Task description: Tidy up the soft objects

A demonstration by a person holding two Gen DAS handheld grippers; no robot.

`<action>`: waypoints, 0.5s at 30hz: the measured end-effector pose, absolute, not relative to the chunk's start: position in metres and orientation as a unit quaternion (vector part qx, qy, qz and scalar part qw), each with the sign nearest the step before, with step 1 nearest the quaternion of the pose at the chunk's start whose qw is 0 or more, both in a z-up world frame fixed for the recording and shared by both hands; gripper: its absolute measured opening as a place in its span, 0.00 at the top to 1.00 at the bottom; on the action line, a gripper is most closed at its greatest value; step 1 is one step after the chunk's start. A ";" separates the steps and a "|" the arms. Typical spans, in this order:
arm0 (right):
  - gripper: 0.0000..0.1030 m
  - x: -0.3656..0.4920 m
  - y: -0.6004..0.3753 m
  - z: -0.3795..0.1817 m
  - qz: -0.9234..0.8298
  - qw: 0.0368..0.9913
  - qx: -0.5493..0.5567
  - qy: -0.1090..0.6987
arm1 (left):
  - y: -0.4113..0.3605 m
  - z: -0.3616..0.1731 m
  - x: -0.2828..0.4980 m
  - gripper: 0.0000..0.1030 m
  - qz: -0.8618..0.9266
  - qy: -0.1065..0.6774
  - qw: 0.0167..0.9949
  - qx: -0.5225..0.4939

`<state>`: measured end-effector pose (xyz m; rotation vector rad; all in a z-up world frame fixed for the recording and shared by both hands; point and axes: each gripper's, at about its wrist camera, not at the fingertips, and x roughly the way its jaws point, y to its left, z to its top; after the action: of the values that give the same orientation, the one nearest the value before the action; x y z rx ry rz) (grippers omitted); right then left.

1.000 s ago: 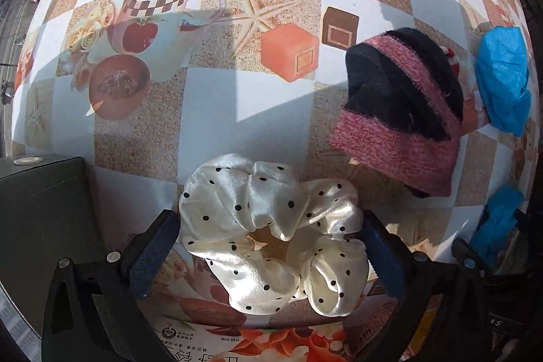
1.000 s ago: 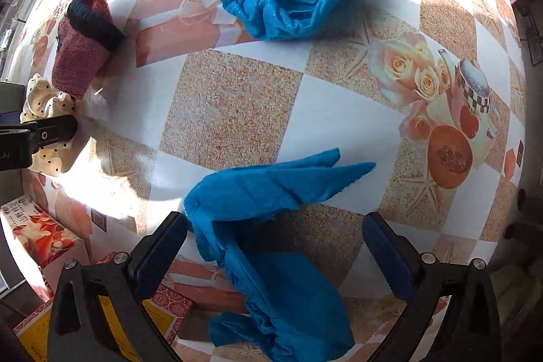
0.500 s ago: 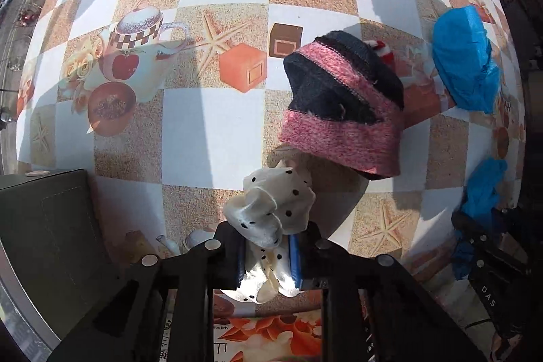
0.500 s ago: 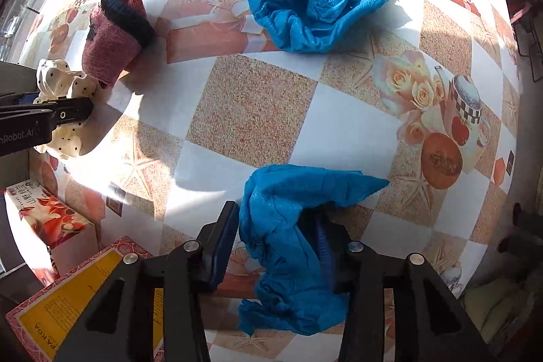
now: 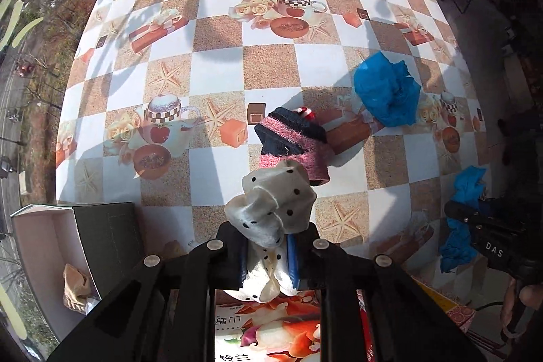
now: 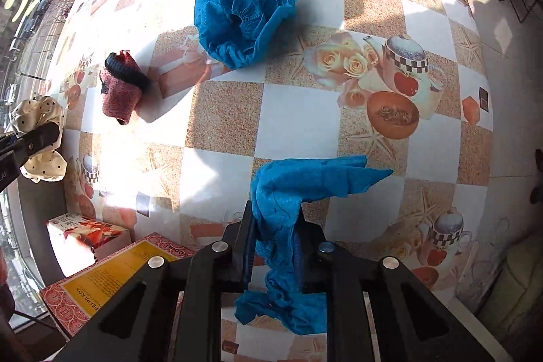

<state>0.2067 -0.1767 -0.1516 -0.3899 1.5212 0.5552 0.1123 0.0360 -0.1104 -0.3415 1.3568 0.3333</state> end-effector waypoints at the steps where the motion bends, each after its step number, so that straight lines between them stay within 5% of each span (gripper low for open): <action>1: 0.81 0.206 -0.182 -0.147 0.243 0.675 -0.162 0.677 | 0.030 -0.104 0.118 0.81 0.145 0.616 0.759 -0.151; 15: 0.81 0.185 -0.255 -0.082 0.182 0.725 -0.043 0.663 | -0.096 -0.022 0.152 0.81 -0.010 0.563 0.826 -0.023</action>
<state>0.1847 -0.2547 -0.0819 -0.0948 1.4631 0.4014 0.1524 -0.0960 -0.0222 -0.0498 1.1951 -0.0205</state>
